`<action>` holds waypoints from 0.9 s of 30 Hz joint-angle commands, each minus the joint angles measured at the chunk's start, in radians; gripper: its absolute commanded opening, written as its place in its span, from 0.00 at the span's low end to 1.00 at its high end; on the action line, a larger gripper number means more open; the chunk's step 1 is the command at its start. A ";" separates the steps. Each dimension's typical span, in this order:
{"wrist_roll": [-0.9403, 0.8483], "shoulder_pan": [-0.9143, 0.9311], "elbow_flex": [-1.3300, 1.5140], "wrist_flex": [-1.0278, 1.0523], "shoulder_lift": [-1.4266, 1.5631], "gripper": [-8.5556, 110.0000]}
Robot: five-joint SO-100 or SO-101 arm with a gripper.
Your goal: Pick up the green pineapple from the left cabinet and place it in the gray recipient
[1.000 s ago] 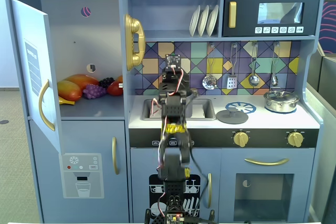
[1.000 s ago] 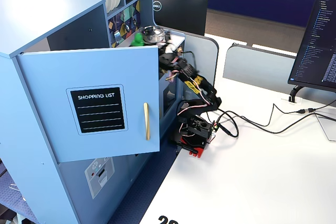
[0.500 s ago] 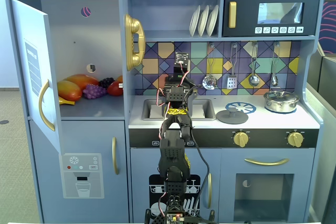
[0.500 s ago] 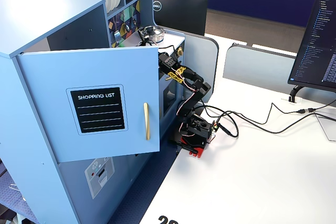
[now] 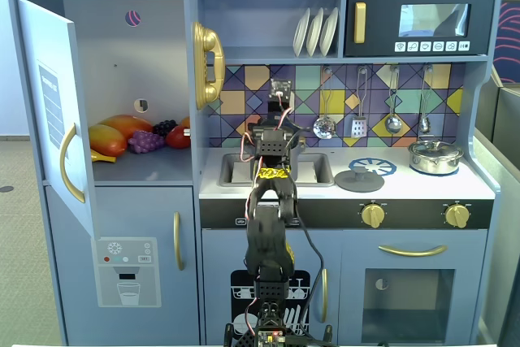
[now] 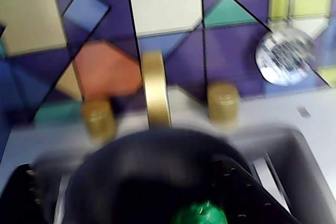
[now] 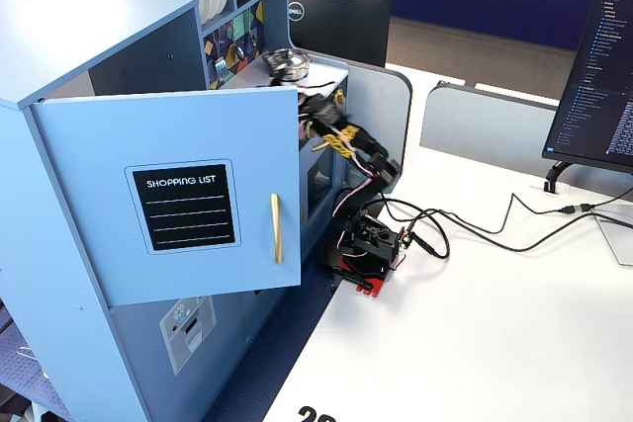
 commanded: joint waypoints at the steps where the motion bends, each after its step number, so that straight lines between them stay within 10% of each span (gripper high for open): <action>1: -0.037 -0.006 -0.067 0.344 0.241 0.32; 9: -0.046 -0.034 0.367 0.781 0.641 0.12; 19: 0.040 -0.055 1.126 0.434 0.776 0.07; 27: 0.031 -0.066 1.371 0.534 0.927 0.07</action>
